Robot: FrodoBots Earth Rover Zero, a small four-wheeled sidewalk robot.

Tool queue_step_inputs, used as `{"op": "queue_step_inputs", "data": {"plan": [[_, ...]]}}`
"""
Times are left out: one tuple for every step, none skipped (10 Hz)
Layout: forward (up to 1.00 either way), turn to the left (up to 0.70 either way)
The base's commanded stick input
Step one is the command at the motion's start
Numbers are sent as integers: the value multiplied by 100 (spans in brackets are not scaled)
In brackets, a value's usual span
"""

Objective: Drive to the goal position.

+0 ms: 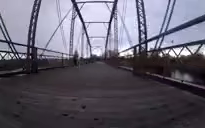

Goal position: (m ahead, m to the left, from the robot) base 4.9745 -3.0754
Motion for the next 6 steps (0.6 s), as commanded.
{"op": "queue_step_inputs", "data": {"plan": [[100,0],[100,0],[100,0],[100,0],[100,-9],[100,-32]]}}
